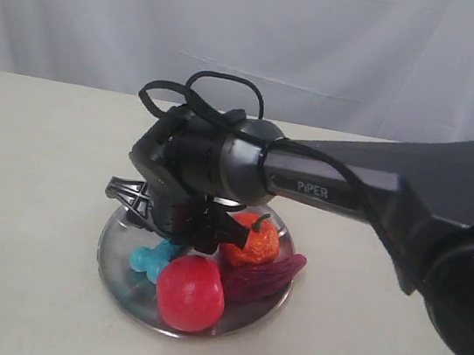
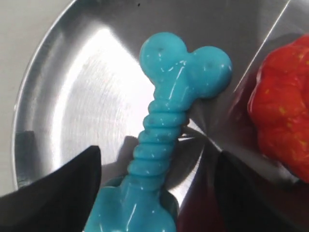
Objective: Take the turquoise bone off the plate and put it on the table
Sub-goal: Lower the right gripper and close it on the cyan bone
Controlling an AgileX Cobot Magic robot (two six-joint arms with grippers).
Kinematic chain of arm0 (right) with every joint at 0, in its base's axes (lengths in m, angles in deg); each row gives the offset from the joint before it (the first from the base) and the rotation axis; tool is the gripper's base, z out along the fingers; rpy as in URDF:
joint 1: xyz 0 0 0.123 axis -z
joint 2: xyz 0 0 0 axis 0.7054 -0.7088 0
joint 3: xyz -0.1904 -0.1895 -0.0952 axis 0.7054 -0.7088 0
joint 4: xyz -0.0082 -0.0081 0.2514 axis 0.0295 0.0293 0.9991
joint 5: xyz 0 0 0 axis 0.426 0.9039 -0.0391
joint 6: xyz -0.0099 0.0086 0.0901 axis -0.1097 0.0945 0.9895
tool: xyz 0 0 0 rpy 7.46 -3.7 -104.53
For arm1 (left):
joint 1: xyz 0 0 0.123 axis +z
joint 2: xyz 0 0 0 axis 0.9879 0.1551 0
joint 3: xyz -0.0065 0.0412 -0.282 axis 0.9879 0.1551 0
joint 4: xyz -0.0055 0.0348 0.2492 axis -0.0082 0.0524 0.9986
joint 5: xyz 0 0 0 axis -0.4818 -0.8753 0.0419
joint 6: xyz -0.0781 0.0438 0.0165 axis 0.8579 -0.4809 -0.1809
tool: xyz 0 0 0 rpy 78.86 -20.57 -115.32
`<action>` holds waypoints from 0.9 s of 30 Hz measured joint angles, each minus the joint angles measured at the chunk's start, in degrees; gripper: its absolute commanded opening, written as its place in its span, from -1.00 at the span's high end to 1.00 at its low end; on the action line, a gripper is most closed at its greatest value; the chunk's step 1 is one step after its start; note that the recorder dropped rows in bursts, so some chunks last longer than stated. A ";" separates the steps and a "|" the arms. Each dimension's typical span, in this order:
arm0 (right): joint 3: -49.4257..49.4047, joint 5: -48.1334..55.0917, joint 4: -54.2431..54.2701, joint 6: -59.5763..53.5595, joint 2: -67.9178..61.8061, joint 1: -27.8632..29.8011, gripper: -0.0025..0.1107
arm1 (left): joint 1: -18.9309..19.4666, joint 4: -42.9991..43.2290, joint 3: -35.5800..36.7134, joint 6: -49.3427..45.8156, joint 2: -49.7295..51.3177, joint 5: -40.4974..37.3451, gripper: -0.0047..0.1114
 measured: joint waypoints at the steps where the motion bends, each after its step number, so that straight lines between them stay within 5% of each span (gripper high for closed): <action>1: 0.00 -0.31 -0.28 0.39 -0.27 0.00 -0.18 | 0.00 0.00 0.00 0.00 0.00 0.00 0.92; 27: 0.00 -1.28 -3.26 3.39 -2.72 0.00 -0.17 | 0.00 0.00 0.00 0.00 0.00 0.00 0.92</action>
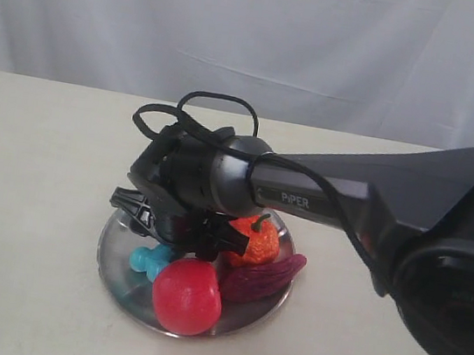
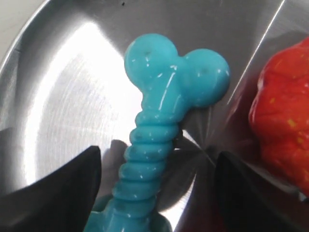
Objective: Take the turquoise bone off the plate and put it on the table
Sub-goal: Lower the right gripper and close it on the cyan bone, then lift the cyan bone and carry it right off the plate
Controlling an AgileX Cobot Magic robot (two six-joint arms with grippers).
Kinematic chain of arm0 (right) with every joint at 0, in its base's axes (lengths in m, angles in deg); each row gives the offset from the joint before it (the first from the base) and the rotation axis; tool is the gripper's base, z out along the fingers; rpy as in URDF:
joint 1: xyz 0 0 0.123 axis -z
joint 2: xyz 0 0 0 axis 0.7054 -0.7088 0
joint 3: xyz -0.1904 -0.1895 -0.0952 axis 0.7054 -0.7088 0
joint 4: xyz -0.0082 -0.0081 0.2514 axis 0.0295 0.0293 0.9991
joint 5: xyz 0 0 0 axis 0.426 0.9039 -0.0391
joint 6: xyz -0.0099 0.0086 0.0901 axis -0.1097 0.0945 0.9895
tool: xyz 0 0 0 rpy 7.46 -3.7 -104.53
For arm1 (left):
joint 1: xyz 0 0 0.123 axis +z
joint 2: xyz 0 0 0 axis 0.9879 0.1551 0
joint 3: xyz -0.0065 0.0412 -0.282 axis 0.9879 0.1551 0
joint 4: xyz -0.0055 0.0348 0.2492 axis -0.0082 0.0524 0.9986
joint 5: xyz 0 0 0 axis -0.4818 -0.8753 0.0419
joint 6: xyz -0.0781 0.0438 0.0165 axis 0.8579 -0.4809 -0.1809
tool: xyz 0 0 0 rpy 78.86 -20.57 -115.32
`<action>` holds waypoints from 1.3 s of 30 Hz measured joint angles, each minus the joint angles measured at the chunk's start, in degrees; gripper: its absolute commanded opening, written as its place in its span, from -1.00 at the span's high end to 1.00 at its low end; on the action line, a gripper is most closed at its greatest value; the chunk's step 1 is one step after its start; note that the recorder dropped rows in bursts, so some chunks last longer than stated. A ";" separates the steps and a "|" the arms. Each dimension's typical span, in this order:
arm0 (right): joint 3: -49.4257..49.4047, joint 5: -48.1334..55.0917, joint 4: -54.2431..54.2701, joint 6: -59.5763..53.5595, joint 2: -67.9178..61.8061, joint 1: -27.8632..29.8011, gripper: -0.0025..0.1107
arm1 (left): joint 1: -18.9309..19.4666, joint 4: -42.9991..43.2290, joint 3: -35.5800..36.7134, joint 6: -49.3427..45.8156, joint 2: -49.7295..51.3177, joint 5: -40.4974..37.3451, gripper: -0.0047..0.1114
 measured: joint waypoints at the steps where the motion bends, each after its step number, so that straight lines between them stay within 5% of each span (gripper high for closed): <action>1: 0.00 0.00 0.00 0.00 0.00 0.00 -0.17 | 0.00 0.00 0.00 0.00 0.00 0.00 0.92; 6: 0.00 0.00 -0.80 0.00 -0.09 0.00 -0.08 | 0.00 0.00 0.00 0.00 0.00 0.00 0.92; 14: 0.43 -0.93 -1.22 0.44 -1.49 -0.12 0.96 | 0.00 0.00 0.00 0.00 0.00 0.00 0.92; 39: 0.98 0.00 -2.37 -3.19 6.41 -0.12 0.96 | 0.00 0.00 0.00 0.00 0.00 0.00 0.92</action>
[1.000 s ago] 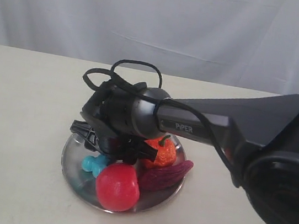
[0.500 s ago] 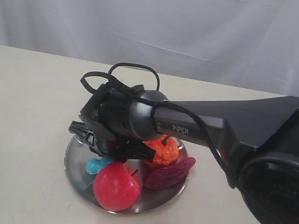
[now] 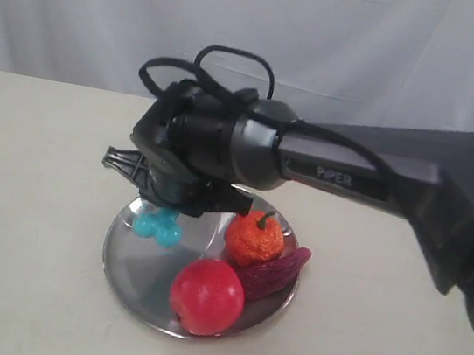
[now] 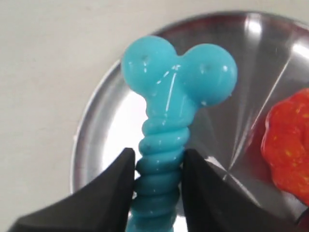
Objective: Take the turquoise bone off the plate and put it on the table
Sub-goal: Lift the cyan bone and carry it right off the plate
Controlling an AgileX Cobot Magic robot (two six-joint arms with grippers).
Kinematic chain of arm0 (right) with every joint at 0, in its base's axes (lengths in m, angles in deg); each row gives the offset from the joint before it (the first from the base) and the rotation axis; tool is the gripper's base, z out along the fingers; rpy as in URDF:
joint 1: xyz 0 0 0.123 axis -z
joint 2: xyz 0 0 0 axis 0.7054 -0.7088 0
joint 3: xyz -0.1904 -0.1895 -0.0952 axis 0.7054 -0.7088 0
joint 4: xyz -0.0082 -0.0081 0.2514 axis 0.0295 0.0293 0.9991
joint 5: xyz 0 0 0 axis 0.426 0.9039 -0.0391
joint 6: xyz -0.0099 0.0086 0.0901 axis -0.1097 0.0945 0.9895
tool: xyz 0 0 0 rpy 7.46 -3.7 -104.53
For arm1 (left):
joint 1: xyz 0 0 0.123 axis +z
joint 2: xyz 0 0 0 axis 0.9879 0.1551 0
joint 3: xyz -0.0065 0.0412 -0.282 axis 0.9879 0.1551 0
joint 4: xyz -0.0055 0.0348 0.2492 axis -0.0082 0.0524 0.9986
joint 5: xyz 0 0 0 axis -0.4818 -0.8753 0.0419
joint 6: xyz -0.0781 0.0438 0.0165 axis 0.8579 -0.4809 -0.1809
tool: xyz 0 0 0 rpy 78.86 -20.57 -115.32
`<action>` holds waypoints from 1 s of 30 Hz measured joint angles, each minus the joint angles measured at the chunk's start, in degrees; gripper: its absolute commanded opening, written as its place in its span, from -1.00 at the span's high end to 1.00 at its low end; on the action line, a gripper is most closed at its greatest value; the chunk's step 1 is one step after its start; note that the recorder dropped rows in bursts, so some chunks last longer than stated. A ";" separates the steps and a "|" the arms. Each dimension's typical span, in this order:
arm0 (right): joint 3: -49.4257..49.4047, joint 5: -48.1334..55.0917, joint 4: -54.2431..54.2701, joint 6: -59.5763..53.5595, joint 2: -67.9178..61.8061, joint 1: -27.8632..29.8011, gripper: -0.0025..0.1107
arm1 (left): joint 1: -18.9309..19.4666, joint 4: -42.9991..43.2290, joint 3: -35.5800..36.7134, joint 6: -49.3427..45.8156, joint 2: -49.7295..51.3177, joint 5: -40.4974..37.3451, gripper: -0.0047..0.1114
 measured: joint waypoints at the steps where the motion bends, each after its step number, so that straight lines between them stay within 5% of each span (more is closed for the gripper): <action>1: 0.42 0.24 0.00 -1.00 1.05 0.00 0.96 | 0.00 0.00 0.00 0.00 0.00 0.00 0.92; 18: 0.90 23.85 -1.08 -33.77 20.77 4.81 0.96 | 0.00 0.00 0.00 0.00 0.00 0.00 0.92; 30: -23.83 21.35 -1.49 -39.12 40.47 13.42 0.96 | 0.00 0.00 0.00 0.00 0.00 0.00 0.92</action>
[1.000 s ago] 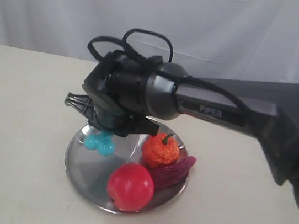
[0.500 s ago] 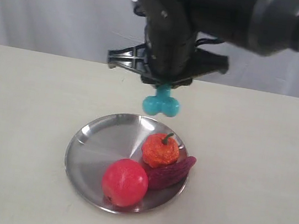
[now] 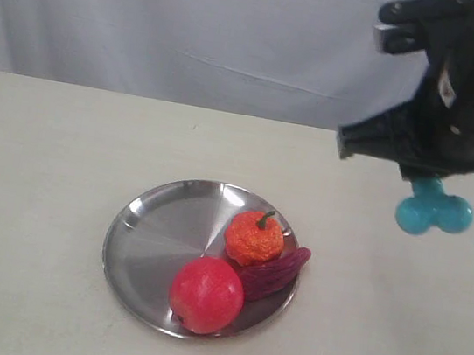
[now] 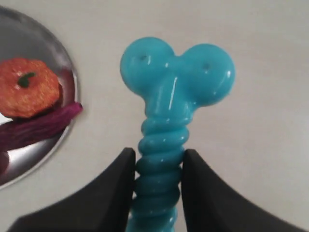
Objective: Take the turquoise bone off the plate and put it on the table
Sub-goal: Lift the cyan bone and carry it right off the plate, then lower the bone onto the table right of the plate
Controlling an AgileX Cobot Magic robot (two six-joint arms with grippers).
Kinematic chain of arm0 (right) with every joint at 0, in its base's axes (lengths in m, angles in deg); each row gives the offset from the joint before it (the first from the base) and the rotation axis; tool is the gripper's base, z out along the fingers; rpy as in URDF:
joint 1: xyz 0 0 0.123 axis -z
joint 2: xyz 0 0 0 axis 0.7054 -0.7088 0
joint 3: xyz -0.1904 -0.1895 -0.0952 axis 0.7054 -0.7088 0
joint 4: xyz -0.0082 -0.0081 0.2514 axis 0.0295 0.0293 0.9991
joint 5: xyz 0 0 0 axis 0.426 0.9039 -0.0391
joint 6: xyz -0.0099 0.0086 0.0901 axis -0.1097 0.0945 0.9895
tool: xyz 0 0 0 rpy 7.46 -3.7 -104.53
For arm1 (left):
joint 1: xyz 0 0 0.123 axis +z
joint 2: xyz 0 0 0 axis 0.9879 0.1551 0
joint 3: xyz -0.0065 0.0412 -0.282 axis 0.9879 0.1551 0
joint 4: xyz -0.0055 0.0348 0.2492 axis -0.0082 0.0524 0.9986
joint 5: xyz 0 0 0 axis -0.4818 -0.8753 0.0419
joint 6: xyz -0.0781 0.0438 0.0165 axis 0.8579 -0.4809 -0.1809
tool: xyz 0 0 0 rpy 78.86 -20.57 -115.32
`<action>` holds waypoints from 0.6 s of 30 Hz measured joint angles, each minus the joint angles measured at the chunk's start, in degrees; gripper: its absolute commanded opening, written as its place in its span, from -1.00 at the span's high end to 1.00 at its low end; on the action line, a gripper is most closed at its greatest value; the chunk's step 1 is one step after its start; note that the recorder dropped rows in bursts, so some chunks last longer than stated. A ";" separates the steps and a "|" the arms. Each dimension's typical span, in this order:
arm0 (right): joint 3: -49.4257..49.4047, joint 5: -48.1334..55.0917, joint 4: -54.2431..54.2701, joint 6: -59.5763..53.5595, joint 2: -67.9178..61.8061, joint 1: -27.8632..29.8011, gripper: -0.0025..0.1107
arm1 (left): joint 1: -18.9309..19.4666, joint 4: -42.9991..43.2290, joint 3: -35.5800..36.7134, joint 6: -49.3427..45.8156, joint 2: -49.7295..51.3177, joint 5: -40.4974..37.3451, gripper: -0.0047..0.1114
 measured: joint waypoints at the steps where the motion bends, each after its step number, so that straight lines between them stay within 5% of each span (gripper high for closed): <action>1: -2.75 -1.30 0.25 -0.11 1.33 0.87 0.96 | 0.00 0.00 0.00 0.00 0.00 0.00 0.92; 10: -21.08 -19.81 5.75 -0.04 2.74 6.59 0.96 | 0.00 0.00 0.00 0.00 0.00 0.00 0.92; 18: -23.91 -35.84 5.60 4.87 -8.40 8.40 0.96 | 0.00 0.00 0.00 0.00 0.00 0.00 0.92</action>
